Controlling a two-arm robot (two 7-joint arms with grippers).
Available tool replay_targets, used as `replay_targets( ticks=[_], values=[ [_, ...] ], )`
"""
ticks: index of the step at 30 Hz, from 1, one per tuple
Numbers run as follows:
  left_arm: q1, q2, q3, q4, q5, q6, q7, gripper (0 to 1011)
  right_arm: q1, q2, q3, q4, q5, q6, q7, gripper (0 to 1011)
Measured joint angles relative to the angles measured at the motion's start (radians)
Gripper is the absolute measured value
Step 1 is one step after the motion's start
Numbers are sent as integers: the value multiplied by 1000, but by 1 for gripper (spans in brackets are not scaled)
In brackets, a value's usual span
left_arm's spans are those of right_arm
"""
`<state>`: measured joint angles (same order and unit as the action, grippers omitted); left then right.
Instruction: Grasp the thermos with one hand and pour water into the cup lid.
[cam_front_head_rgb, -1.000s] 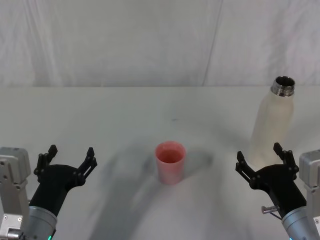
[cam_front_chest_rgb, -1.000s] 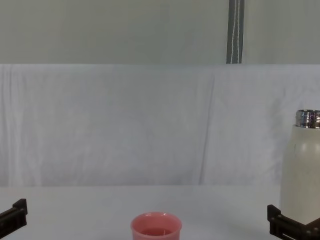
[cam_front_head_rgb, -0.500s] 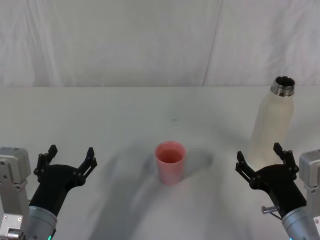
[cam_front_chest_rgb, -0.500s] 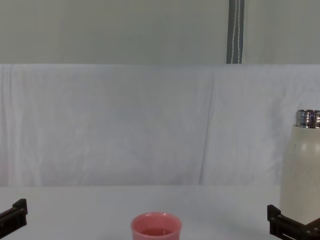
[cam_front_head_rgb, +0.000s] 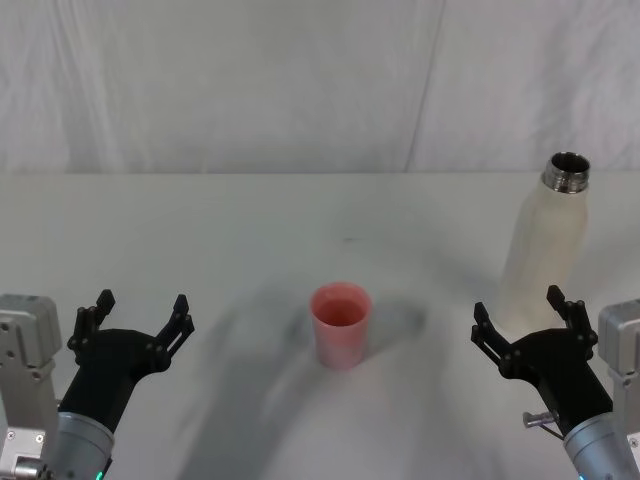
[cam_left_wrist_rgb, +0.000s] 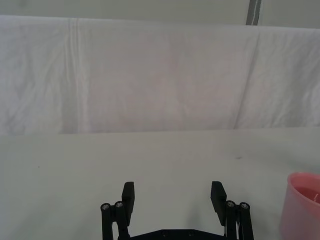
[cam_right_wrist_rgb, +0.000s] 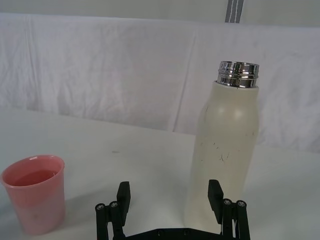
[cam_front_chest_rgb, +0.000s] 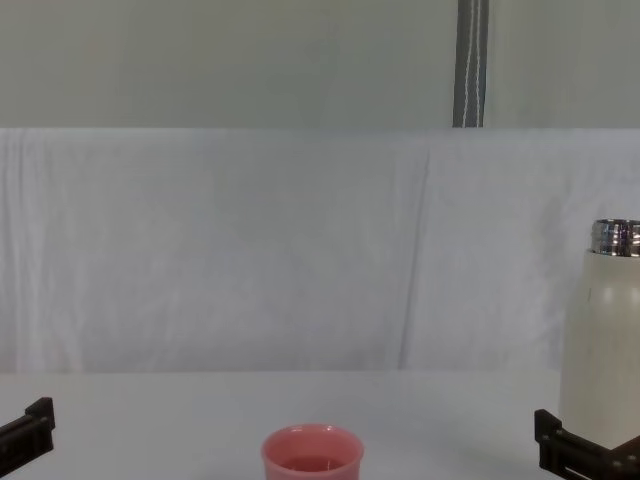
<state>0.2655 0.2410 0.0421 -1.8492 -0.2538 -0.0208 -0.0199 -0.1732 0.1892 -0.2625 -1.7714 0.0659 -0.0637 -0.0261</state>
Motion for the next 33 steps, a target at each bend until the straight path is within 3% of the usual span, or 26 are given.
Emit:
replay_targets(
  ticks=[13, 33],
  values=[
    [0, 0, 0, 0, 0, 0, 0, 1001, 0, 0, 0, 0, 0, 0, 0, 1003],
    [0, 0, 0, 0, 0, 0, 0, 1001, 2, -56, 120, 5, 20, 1, 37, 1003]
  ],
)
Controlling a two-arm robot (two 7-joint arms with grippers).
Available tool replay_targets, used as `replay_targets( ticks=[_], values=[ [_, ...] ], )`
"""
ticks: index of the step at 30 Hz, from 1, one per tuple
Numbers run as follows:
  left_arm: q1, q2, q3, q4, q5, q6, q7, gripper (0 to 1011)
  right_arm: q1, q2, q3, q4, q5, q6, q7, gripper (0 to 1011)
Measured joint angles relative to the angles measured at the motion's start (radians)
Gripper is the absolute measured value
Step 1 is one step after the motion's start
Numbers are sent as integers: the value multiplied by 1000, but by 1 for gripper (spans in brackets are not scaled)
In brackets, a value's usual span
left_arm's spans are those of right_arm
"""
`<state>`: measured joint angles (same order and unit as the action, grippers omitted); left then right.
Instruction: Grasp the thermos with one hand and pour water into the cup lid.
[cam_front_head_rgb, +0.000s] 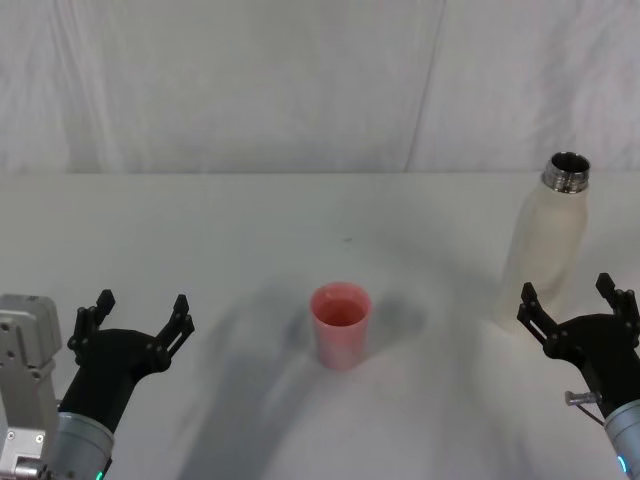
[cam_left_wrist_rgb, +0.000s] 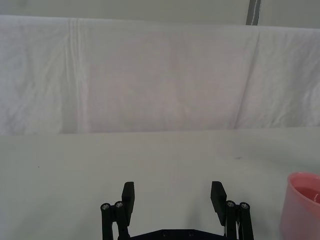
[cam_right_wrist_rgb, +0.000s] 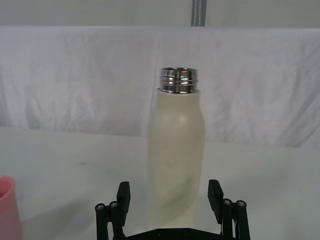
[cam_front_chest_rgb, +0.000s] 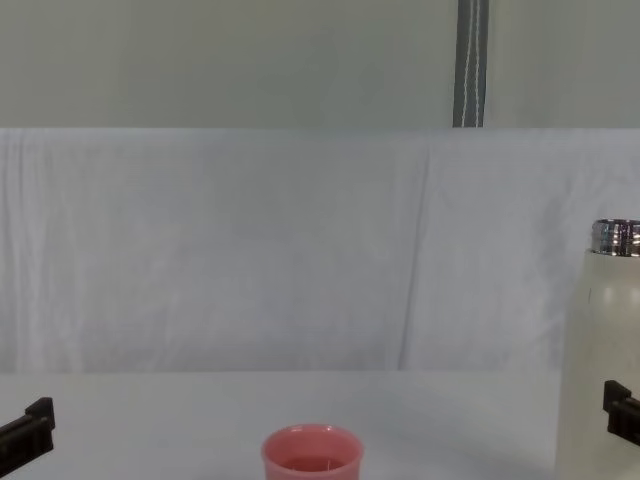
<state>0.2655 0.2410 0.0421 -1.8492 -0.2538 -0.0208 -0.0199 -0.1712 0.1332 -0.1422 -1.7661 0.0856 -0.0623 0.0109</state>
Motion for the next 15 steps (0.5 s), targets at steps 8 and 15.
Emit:
replay_targets(
  ticks=[8, 15],
  values=[
    [0, 0, 0, 0, 0, 0, 0, 1001, 14, -32, 42, 25, 39, -2, 33, 1003],
    [0, 0, 0, 0, 0, 0, 0, 1001, 26, -50, 62, 51, 49, -15, 51, 1003]
  ],
)
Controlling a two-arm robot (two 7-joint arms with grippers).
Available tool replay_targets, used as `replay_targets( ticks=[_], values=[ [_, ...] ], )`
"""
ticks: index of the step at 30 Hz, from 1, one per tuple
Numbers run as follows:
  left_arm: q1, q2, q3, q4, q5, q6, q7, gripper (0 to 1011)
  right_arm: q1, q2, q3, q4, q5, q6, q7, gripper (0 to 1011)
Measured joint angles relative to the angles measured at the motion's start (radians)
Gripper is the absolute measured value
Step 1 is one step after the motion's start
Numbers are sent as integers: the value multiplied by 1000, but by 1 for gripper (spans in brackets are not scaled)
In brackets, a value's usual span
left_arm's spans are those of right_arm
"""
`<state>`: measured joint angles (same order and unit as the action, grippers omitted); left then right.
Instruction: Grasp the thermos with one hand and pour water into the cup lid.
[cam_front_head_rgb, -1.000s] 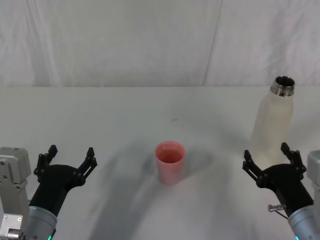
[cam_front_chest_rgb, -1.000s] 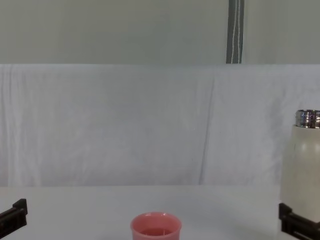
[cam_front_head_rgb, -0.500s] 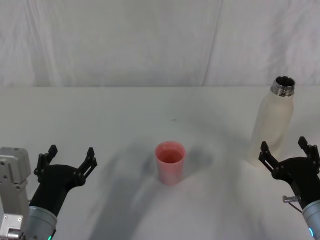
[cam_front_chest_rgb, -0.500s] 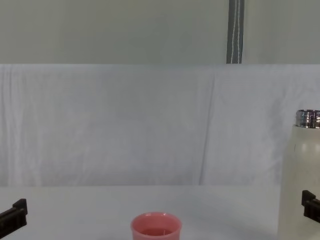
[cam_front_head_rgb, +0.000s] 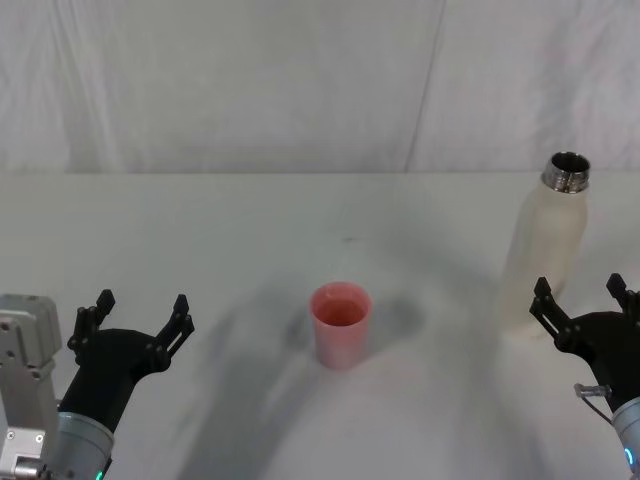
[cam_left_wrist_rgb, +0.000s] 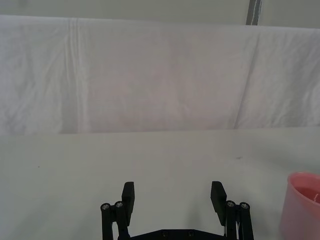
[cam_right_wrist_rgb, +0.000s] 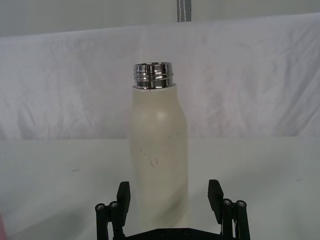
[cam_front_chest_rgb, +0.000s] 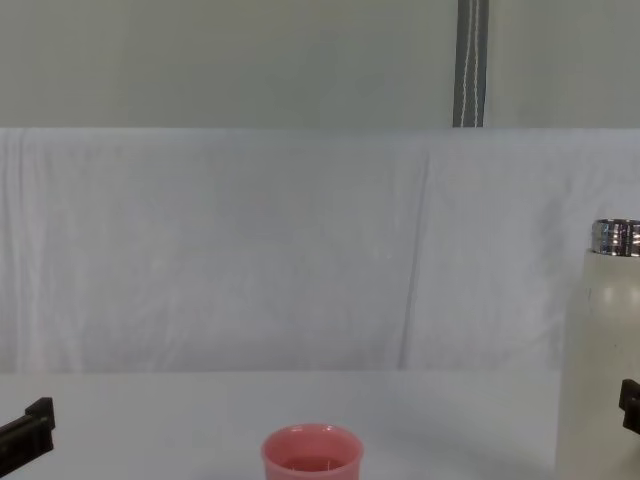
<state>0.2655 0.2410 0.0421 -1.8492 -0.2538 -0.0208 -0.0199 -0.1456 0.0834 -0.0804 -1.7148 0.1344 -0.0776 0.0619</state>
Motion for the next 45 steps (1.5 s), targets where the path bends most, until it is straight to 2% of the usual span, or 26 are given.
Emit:
replay_targets(
  ticks=[19, 45],
  values=[
    [0, 0, 0, 0, 0, 0, 0, 1001, 44, -17, 6, 55, -49, -8, 13, 1003],
    [0, 0, 0, 0, 0, 0, 0, 1001, 114, -27, -8, 123, -73, -3, 28, 1003]
  ],
)
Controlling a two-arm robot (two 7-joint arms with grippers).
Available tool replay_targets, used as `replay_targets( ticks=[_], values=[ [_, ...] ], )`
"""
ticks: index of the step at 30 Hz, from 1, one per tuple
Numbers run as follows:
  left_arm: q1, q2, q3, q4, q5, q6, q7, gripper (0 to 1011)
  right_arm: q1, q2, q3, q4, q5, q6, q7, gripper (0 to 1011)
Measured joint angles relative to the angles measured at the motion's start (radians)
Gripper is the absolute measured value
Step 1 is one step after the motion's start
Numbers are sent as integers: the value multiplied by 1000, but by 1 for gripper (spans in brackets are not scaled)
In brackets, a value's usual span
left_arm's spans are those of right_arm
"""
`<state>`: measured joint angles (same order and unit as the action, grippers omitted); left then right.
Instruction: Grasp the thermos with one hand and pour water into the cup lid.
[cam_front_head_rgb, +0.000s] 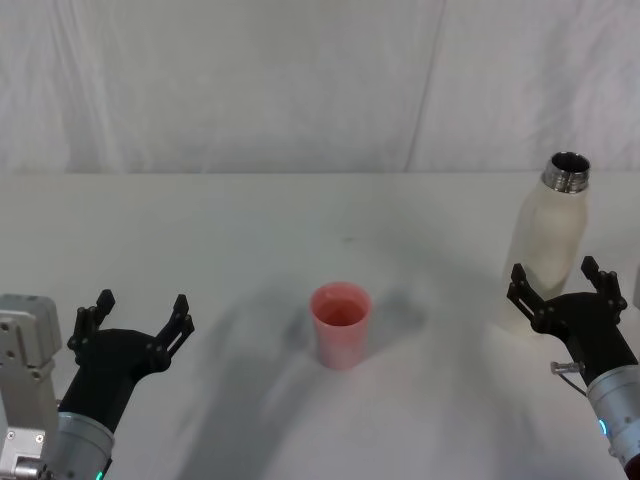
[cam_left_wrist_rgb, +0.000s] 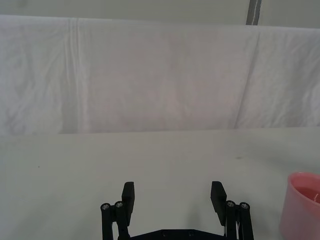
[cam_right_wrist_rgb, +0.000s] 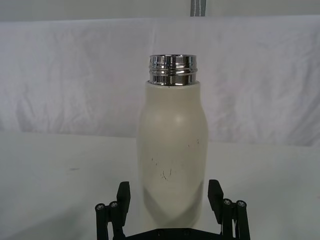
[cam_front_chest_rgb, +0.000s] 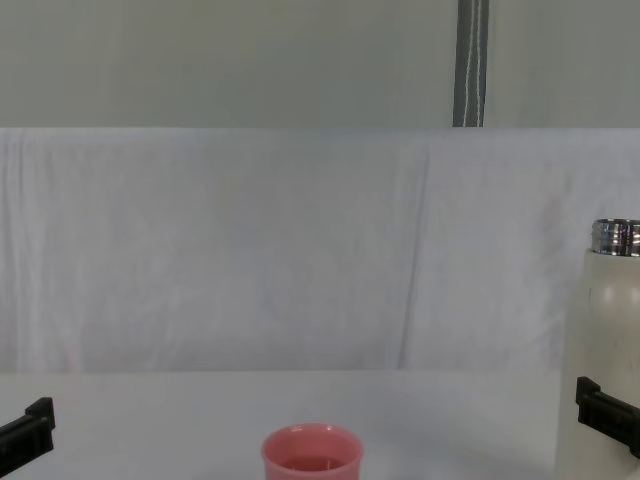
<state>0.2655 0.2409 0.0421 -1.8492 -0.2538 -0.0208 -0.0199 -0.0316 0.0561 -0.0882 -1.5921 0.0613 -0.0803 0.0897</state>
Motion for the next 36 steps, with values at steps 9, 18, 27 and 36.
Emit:
replay_targets(
  ticks=[9, 18, 27, 36],
  values=[
    [0, 0, 0, 0, 0, 0, 0, 1001, 30, 0, -3, 30, -6, -1, 1, 1003],
    [0, 0, 0, 0, 0, 0, 0, 1001, 54, 0, -5, 56, -9, -1, 4, 1003],
    [0, 0, 0, 0, 0, 0, 0, 1001, 75, 0, -8, 81, -13, -2, 5, 1003],
    [0, 0, 0, 0, 0, 0, 0, 1001, 101, -1, -6, 118, -17, -11, 3, 1003]
  ],
)
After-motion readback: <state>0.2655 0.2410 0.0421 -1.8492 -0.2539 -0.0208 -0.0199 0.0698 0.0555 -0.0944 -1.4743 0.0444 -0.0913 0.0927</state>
